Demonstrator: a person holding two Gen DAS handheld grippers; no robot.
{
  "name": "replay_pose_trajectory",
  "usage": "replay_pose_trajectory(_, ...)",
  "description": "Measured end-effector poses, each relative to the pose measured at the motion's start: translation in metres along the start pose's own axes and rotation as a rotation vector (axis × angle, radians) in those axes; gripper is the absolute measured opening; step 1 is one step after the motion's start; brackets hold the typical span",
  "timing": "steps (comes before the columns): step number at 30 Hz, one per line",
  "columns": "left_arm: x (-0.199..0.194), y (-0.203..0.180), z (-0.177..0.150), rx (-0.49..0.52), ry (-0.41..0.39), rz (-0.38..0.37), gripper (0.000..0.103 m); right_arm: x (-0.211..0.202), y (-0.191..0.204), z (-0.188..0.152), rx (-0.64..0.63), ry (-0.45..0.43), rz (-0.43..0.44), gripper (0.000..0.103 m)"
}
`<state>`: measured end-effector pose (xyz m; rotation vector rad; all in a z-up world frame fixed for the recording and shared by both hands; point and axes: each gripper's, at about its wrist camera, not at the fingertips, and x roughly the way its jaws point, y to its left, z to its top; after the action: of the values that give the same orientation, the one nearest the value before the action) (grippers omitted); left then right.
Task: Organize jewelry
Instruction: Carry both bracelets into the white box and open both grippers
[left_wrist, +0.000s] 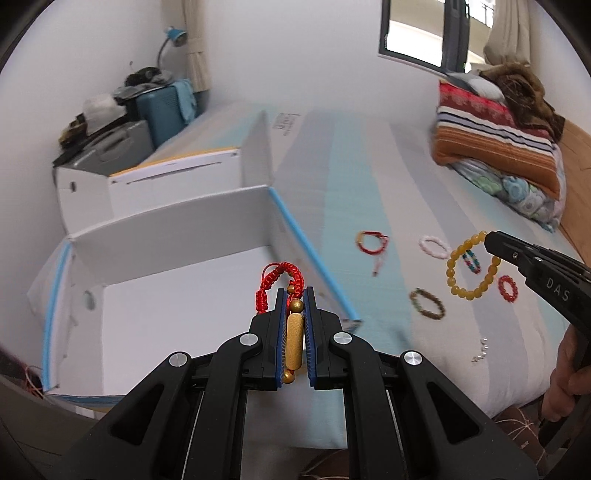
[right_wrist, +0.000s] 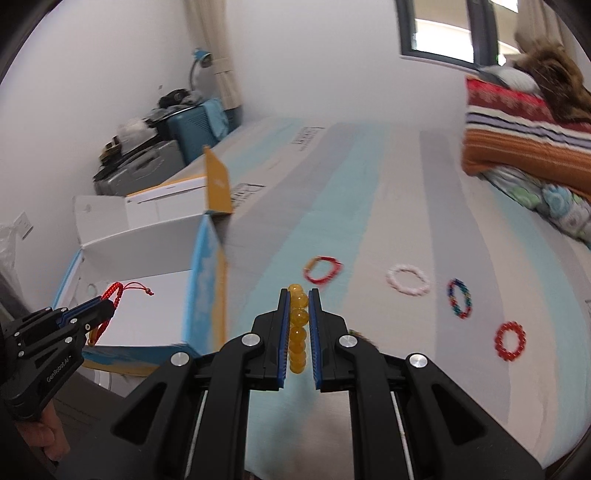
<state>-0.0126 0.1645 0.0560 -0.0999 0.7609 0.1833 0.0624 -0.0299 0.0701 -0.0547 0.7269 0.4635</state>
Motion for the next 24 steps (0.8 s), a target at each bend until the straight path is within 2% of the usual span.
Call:
replay_pose_trajectory(14,-0.01,0.084,-0.009,-0.089,0.007,0.094,0.008,0.02,0.081,0.012,-0.088,0.019,0.103,0.009)
replay_pose_trajectory(19,0.005,0.116,-0.013,-0.122,0.063,0.126,0.008,0.039,0.121,0.022,-0.14,0.049,0.157,0.009)
replay_pose_trajectory(24,0.026,0.14,-0.02,-0.148,0.135,0.141,0.008,0.077,0.153,0.023,-0.153,0.13,0.206,0.009)
